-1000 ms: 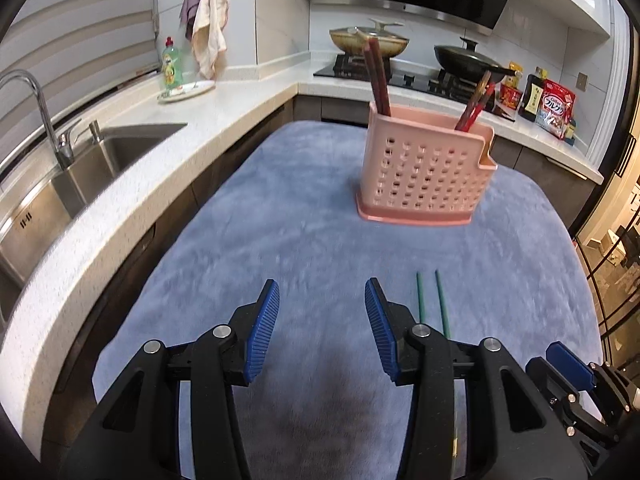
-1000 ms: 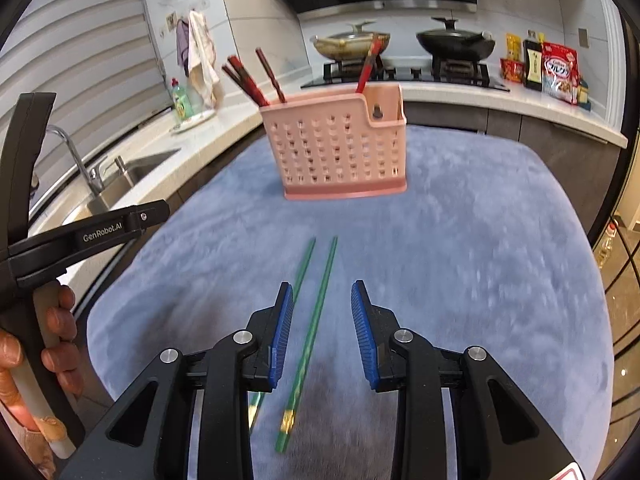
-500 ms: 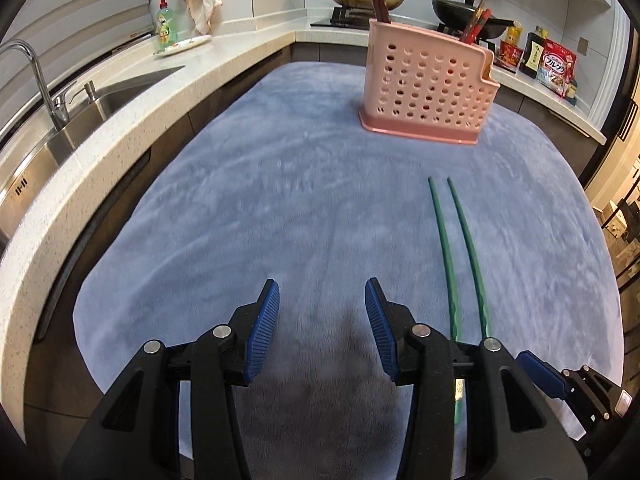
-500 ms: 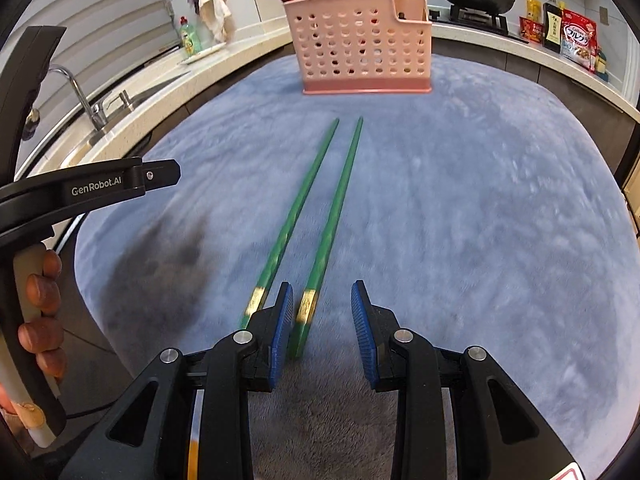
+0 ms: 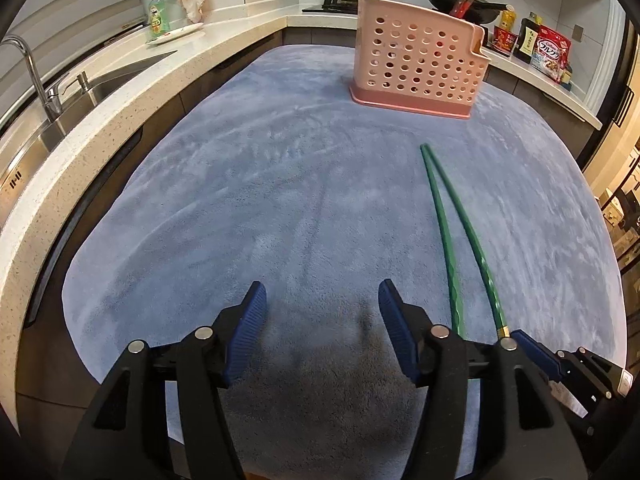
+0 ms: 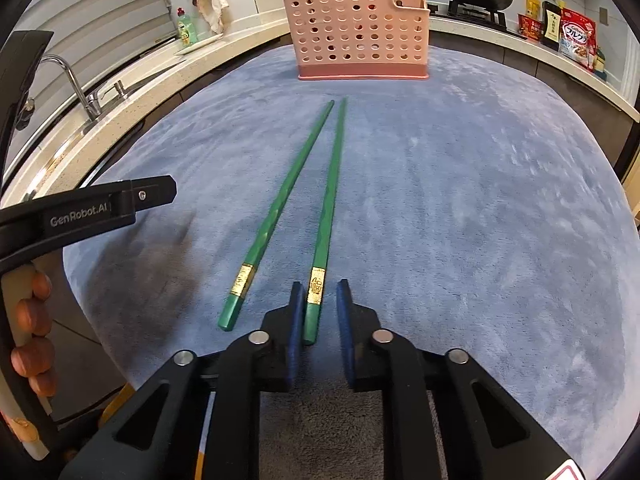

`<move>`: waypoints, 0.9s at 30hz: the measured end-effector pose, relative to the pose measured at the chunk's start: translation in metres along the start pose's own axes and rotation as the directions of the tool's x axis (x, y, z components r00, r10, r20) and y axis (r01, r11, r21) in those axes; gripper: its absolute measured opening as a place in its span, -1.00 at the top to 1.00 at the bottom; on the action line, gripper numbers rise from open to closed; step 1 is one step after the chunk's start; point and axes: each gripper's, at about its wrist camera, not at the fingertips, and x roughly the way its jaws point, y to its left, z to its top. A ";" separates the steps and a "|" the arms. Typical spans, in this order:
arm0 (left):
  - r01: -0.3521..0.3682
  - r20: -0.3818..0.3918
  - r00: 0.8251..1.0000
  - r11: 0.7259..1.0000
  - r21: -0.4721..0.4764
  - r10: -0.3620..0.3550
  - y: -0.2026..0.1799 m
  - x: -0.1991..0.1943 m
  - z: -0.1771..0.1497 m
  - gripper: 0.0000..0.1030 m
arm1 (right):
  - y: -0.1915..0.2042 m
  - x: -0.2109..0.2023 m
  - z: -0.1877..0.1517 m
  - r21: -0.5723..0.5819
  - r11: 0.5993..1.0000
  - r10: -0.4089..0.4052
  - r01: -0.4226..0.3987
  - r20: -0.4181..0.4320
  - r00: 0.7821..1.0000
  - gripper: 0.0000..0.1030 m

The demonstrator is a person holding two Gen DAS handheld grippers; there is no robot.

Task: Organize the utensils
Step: 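Move both tools back down to the two green chopsticks, then grasp a green chopstick with right tool while left tool grasps the other green one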

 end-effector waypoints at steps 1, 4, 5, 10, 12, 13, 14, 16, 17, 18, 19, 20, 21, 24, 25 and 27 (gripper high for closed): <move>0.004 0.001 1.000 1.000 0.007 -0.004 -0.002 0.000 -0.001 -0.08 | -0.002 0.000 0.000 0.005 1.000 0.000 0.000 0.002 1.000 0.86; 0.012 -0.001 1.000 1.000 0.019 -0.012 -0.007 -0.001 -0.002 -0.14 | -0.007 -0.003 -0.002 0.025 1.000 -0.009 0.009 0.014 1.000 0.87; 0.014 -0.001 1.000 1.000 0.022 -0.014 -0.010 -0.001 -0.003 -0.20 | -0.009 -0.004 -0.002 0.029 0.999 -0.014 0.014 0.017 1.000 0.87; 0.048 -0.003 0.999 0.997 0.056 -0.048 -0.025 -0.002 -0.010 -0.37 | -0.028 -0.007 -0.004 0.094 0.995 -0.034 0.031 0.028 0.999 0.87; 0.062 -0.010 0.998 0.996 0.064 -0.061 -0.031 -0.001 -0.013 -0.49 | -0.036 -0.008 -0.005 0.121 0.992 -0.028 0.025 0.026 0.999 0.87; 0.072 -0.017 0.997 0.995 0.069 -0.071 -0.035 0.000 -0.015 -0.50 | -0.038 -0.008 -0.006 0.129 0.991 -0.025 0.022 0.025 0.999 0.87; 0.080 -0.023 0.997 0.994 0.075 -0.078 -0.037 0.001 -0.016 -0.50 | -0.039 -0.009 -0.006 0.135 0.991 -0.022 0.019 0.025 0.999 0.87; 0.087 -0.035 0.996 0.992 0.093 -0.084 -0.045 0.003 -0.020 -0.50 | -0.040 -0.009 -0.007 0.134 0.991 -0.023 0.019 0.026 0.999 0.87; 0.089 -0.042 0.996 0.991 0.101 -0.085 -0.048 0.005 -0.022 -0.50 | -0.039 -0.009 -0.008 0.131 0.991 -0.025 0.022 0.026 0.999 0.87; 0.090 -0.047 0.995 0.990 0.106 -0.086 -0.050 0.006 -0.023 -0.50 | -0.039 -0.009 -0.007 0.128 0.991 -0.027 0.023 0.027 0.999 0.87; 0.094 -0.056 0.994 0.989 0.111 -0.088 -0.052 0.008 -0.025 -0.50 | -0.039 -0.009 -0.007 0.128 0.991 -0.027 0.024 0.027 0.999 0.87; 0.096 -0.064 0.994 0.989 0.112 -0.089 -0.054 0.010 -0.027 -0.50 | -0.039 -0.008 -0.007 0.129 0.991 -0.026 0.022 0.027 0.999 0.87; 0.096 -0.071 0.994 0.989 0.111 -0.089 -0.055 0.011 -0.028 -0.50 | -0.039 -0.008 -0.007 0.130 0.991 -0.025 0.021 0.027 0.999 0.87; 0.094 -0.090 0.992 0.990 0.105 -0.084 -0.055 0.017 -0.032 -0.49 | -0.039 -0.009 -0.008 0.131 0.991 -0.023 0.020 0.027 0.999 0.87; 0.088 -0.087 0.993 0.990 0.110 -0.079 -0.056 0.017 -0.033 -0.48 | -0.039 -0.009 -0.008 0.132 0.991 -0.024 0.020 0.027 0.999 0.87; 0.079 -0.081 0.994 0.989 0.122 -0.070 -0.058 0.017 -0.034 -0.42 | -0.039 -0.009 -0.008 0.132 0.991 -0.023 0.019 0.027 0.999 0.87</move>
